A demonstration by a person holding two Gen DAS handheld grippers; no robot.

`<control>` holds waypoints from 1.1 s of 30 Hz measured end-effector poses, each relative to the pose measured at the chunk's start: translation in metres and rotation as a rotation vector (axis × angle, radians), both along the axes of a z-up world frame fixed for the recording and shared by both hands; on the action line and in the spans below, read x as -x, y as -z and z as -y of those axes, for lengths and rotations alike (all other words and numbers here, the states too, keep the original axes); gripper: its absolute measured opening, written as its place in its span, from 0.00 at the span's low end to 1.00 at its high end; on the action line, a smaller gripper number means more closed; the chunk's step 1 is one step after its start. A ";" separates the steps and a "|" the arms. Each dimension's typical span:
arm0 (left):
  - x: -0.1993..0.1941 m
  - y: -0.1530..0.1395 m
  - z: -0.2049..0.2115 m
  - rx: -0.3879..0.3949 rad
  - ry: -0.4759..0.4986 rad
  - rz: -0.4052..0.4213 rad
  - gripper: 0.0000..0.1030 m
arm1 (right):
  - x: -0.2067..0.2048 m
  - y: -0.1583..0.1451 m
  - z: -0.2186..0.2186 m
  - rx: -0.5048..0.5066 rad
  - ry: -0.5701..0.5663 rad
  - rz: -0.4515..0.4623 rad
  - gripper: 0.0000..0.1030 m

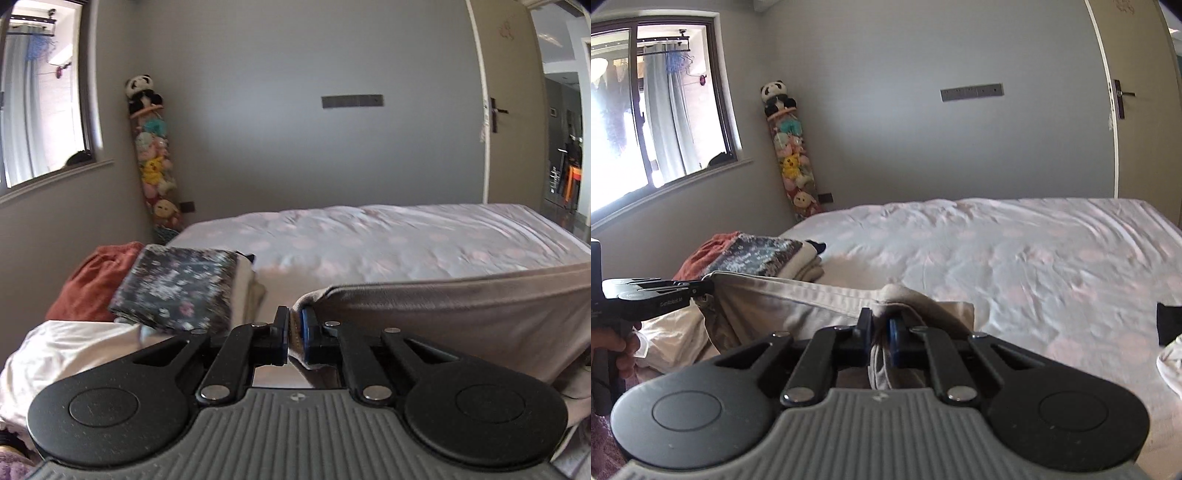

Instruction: Fold clothes

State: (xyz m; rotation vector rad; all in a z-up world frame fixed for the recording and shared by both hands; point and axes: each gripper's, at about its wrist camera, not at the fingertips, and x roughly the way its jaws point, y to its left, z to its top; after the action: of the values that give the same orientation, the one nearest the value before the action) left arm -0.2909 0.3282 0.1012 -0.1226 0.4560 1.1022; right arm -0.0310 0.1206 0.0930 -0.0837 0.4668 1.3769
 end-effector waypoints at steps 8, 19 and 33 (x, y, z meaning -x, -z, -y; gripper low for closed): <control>0.060 -0.015 -0.016 -0.046 -0.192 0.003 0.00 | 0.029 -0.012 -0.019 0.059 0.008 0.127 0.05; 0.037 0.079 0.003 0.320 0.043 -0.038 0.20 | 0.040 0.097 -0.007 0.341 -0.022 -0.104 0.14; -0.055 0.105 0.070 0.449 0.484 -0.017 0.58 | 0.026 0.103 0.061 0.337 0.169 -0.135 0.69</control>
State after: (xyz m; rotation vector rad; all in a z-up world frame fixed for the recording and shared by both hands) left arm -0.2355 0.2581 -0.0037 -0.3768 0.7018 0.5138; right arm -0.0571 0.0593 -0.0103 -0.2221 0.7988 1.1323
